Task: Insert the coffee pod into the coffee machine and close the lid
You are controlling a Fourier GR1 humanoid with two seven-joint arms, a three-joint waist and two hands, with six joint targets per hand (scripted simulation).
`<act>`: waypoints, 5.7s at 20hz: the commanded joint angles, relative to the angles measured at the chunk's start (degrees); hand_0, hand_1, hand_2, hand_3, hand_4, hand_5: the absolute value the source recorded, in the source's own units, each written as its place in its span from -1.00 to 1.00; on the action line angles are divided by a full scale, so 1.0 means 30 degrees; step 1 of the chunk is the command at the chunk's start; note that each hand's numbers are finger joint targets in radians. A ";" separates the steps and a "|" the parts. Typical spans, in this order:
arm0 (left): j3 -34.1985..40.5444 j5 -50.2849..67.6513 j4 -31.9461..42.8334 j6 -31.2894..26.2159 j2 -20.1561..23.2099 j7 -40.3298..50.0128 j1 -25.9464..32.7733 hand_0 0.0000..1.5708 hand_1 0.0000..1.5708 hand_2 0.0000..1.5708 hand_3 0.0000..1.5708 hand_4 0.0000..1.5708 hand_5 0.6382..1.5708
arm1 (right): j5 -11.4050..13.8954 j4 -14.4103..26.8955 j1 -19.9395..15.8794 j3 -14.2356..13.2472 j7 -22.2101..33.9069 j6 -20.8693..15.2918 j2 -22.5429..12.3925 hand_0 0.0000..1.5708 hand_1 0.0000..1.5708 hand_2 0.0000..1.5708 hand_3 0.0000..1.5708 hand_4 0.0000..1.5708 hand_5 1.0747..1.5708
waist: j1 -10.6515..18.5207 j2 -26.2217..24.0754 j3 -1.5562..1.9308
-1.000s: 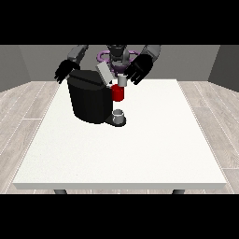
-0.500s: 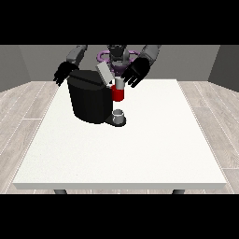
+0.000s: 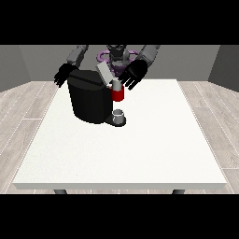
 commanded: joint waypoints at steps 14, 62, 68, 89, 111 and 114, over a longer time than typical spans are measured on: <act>0.0013 -0.0454 0.0437 0.0514 -0.0314 -0.0600 0.0467 0.54 0.54 0.58 0.43 -0.41 1.00 | -0.0234 -0.0301 -0.0356 -0.0333 0.0339 0.0022 -0.0382 -1.00 -1.00 -1.00 -1.00 -0.52 1.00 | -0.0206 0.0767 -0.0005; 0.2737 0.2516 -0.0442 -0.1053 -0.3148 -0.1070 0.4290 -1.00 -1.00 -1.00 -1.00 -0.90 1.00 | -0.0682 0.0146 0.3705 -0.0468 -0.0868 0.0619 -0.0458 -1.00 -1.00 -1.00 -1.00 -0.37 1.00 | 0.2706 -0.5642 -0.0025; 0.4075 0.5043 -0.0470 -0.1929 -0.5240 -0.1979 0.7306 -1.00 -1.00 -1.00 -1.00 -1.00 1.00 | -0.0532 -0.0493 0.3912 -0.0081 0.0210 0.1305 -0.1174 -1.00 -1.00 -1.00 -1.00 -0.53 1.00 | 0.4957 -0.8356 -0.0018; 0.3113 0.9220 -0.5501 -0.2773 -0.8459 -0.2047 1.3405 -1.00 -1.00 -1.00 -1.00 -1.00 1.00 | 0.0467 -0.0170 0.0957 0.0698 0.1371 0.3175 -0.2599 -1.00 -1.00 -1.00 -1.00 -1.00 1.00 | 0.8715 -0.8292 -0.0001; 0.0693 1.1773 -1.3468 -0.2770 -0.7818 0.0502 1.8364 -1.00 -1.00 -1.00 -1.00 -1.00 1.00 | 0.0790 0.4538 -0.3313 0.0013 0.0507 0.3142 -0.1854 -1.00 -1.00 -1.00 -1.00 -1.00 1.00 | 0.8652 -0.5209 -0.0007; 0.1053 1.1786 -1.3729 -0.1273 -0.7669 0.1382 1.7251 -1.00 -1.00 -1.00 -1.00 -1.00 1.00 | 0.1086 0.5016 -0.4272 0.0177 0.0279 0.3055 -0.1615 -1.00 -1.00 -1.00 -1.00 -1.00 1.00 | 0.8015 -0.4653 -0.0005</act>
